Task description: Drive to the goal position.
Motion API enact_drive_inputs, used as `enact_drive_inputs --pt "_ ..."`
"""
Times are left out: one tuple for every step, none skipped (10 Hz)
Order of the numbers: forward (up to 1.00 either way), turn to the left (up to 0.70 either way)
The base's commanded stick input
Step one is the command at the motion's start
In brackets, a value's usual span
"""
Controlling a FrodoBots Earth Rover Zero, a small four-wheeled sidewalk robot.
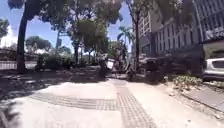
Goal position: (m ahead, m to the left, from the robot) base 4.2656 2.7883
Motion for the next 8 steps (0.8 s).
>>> enact_drive_inputs --pt "0.45 0.00" --pt "0.45 0.00" --pt "0.45 0.00" --pt "0.45 0.00" --pt "0.45 0.00" --pt "0.14 0.00" --pt "0.00 0.00" --pt "0.00 0.00"
